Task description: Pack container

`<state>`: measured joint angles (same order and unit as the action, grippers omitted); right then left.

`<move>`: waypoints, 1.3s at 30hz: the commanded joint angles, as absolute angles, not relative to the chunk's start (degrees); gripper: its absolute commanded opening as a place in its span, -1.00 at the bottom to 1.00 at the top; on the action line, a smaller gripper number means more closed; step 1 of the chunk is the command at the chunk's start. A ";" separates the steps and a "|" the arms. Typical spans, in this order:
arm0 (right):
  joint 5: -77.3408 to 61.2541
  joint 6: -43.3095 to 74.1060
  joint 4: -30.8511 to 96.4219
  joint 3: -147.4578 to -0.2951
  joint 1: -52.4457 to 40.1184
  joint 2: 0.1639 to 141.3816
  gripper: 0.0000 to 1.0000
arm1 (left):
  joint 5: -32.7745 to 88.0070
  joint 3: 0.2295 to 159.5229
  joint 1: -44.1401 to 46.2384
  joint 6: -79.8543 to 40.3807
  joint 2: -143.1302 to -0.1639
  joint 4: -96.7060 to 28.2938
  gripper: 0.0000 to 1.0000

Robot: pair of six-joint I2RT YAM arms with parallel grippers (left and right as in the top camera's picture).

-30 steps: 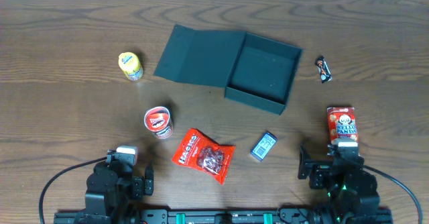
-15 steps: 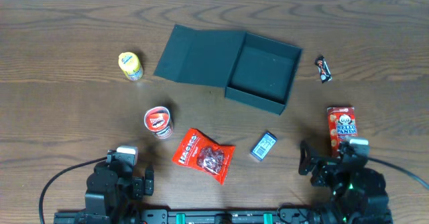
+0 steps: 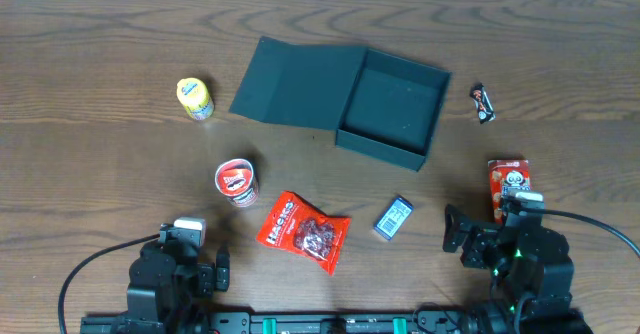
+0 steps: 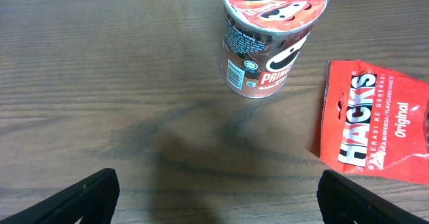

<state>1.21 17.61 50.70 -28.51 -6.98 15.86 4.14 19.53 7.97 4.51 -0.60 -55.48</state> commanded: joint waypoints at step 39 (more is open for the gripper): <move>7.73 19.64 55.11 -32.23 -6.39 11.44 0.99 | 41.85 65.36 8.27 -29.87 -30.68 -64.49 0.90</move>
